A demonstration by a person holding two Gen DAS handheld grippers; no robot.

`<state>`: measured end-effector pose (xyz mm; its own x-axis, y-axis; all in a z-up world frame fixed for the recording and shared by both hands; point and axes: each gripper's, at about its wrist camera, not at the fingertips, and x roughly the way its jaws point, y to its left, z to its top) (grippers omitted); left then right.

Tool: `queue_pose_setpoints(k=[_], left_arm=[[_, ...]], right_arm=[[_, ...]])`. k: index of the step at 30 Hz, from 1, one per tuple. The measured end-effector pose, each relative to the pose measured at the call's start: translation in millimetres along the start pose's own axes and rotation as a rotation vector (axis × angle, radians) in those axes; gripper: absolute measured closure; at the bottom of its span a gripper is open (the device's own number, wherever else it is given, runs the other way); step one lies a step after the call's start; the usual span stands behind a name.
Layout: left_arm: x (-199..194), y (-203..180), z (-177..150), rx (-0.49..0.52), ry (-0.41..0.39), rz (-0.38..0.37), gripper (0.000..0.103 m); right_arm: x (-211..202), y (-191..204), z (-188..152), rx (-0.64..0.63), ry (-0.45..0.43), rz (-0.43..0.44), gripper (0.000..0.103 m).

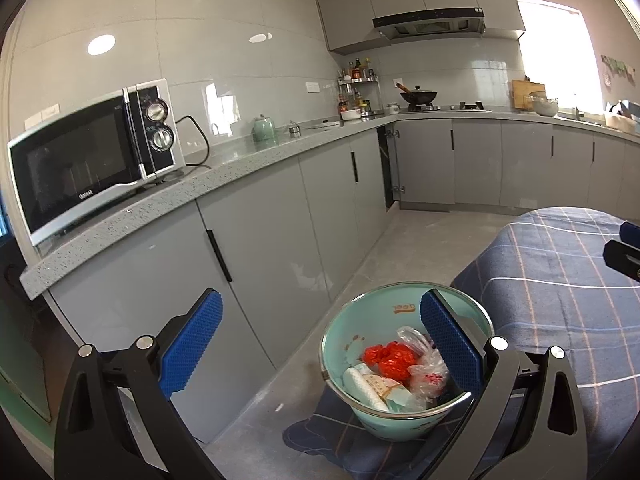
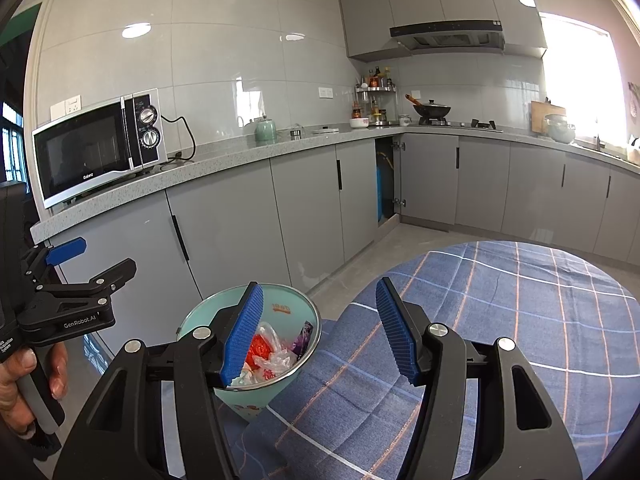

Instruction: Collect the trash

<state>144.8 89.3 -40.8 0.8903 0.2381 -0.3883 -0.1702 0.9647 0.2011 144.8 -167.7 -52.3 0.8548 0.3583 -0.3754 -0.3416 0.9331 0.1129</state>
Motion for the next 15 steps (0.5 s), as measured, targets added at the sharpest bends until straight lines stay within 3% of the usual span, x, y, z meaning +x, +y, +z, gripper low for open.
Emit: queue_pose_setpoints(k=[12,15], left_arm=[[-6.1,-3.3,0.9,0.012,-0.031,-0.003,0.005],[-6.0,-2.2,1.1,0.011,-0.028,-0.011,0.005]], right_arm=[[-0.4,-0.2,0.0,0.0,-0.003,0.0,0.044],[-1.6,-0.9,-0.8,0.0,-0.009,-0.001,0.038]])
